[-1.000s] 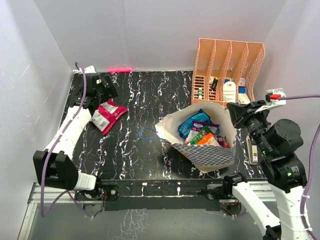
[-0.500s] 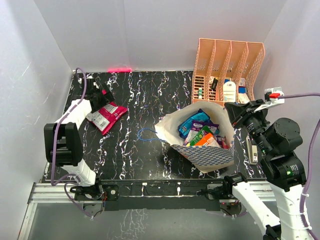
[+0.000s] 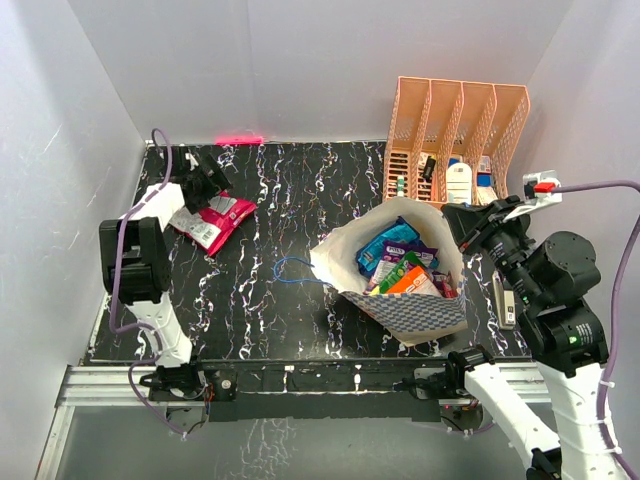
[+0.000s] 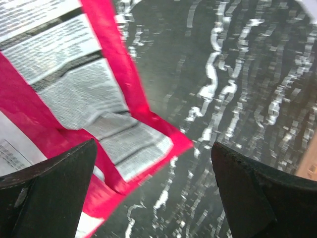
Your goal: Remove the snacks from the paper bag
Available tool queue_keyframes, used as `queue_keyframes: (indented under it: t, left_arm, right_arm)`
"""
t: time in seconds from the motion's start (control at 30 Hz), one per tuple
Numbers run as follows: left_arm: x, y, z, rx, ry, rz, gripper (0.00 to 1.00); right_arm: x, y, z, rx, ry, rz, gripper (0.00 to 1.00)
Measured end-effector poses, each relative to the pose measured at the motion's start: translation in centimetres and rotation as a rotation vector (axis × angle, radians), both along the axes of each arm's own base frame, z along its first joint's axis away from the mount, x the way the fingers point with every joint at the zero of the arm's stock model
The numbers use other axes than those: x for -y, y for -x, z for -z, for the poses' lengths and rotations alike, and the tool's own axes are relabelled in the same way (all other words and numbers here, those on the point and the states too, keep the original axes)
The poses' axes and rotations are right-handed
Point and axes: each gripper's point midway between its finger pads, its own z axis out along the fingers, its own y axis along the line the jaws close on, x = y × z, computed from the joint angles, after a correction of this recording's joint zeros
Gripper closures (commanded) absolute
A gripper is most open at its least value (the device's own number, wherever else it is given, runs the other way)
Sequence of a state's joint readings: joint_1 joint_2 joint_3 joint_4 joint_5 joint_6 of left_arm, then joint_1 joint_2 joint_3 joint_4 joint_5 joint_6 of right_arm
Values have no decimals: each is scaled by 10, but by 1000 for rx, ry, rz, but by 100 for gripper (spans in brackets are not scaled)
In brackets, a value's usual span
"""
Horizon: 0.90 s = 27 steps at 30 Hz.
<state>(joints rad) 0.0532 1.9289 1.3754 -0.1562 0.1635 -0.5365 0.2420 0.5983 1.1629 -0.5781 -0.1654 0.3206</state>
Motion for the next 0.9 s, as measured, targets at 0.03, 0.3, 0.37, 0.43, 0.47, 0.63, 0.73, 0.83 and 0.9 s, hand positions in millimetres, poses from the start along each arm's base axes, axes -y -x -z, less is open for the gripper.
queue_keyframes:
  t: [0.03, 0.3, 0.37, 0.43, 0.47, 0.63, 0.73, 0.83, 0.9]
  left_arm:
    - [3, 1, -9, 17, 16, 6, 2]
    - [59, 52, -118, 229, 135, 140, 2]
    - [89, 75, -140, 271, 171, 223, 2]
    - [119, 96, -154, 294, 212, 305, 2]
    - [134, 109, -158, 296, 235, 349, 2]
    - [200, 163, -178, 290, 343, 547, 2]
    - [222, 187, -189, 295, 372, 621, 2]
    - [231, 208, -198, 298, 379, 661, 2]
    - [235, 220, -204, 304, 379, 678, 2]
  right_arm:
    - [-1, -1, 0, 0, -1, -4, 93]
    - [-1, -10, 0, -14, 18, 4, 93]
    - [4, -15, -6, -7, 41, 33, 93]
    - [10, -19, -11, -2, 69, 67, 93]
    - [14, -20, -13, -1, 89, 89, 93]
    - [36, -28, -15, 7, 189, 199, 93]
    - [43, -32, -12, 0, 236, 231, 93]
    - [49, -33, -11, 1, 269, 252, 93]
    - [52, -32, -11, 2, 289, 265, 93]
